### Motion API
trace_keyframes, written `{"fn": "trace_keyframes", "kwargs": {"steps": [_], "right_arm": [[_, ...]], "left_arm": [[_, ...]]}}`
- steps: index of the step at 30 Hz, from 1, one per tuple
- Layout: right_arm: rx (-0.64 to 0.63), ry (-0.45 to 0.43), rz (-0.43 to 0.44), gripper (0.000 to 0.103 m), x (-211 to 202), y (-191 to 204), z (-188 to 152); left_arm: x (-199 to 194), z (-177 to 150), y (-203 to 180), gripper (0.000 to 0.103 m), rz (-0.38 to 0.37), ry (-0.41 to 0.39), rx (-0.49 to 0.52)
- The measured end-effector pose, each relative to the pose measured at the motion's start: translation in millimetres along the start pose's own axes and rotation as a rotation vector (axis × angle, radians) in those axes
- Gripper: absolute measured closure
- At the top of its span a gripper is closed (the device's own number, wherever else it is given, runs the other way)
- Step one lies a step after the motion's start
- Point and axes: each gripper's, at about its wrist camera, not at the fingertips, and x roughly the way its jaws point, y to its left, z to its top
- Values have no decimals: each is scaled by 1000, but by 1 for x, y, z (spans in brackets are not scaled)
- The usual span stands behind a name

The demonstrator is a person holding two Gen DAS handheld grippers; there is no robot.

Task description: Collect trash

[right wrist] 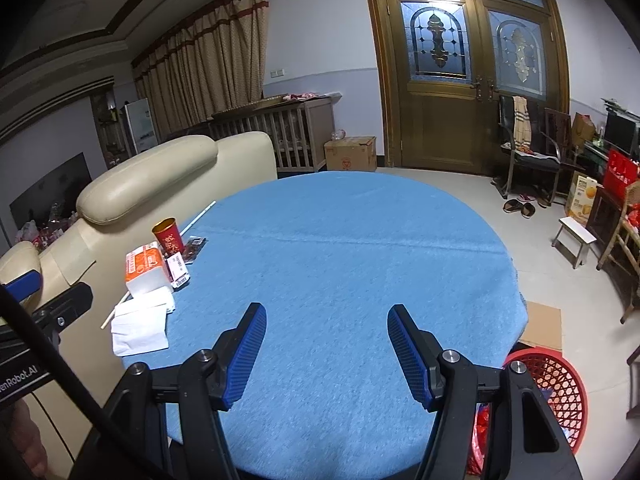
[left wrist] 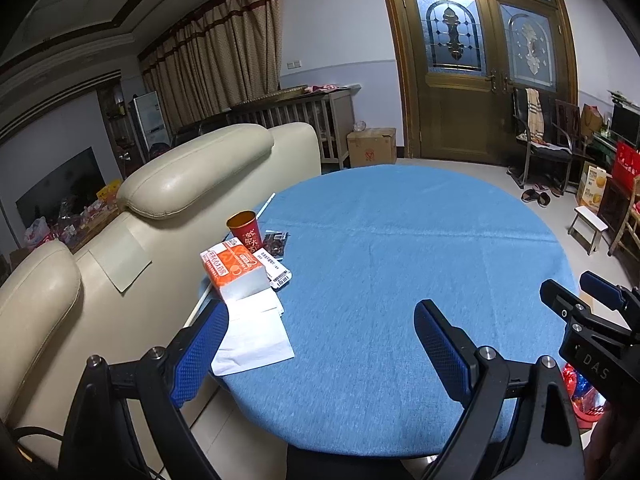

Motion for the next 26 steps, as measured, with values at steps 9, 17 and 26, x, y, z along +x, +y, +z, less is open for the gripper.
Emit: {"fn": "trace_keyframes", "kwargs": {"steps": [9, 17, 26], "right_arm": [[-17, 5, -19, 36, 10, 5, 8], [-13, -1, -36, 36, 19, 4, 16], [-14, 29, -48, 35, 55, -6, 17]], "left_arm": [[9, 8, 2, 9, -10, 8, -4], [16, 19, 4, 9, -23, -4, -4], [51, 24, -4, 9, -55, 36, -6]]}}
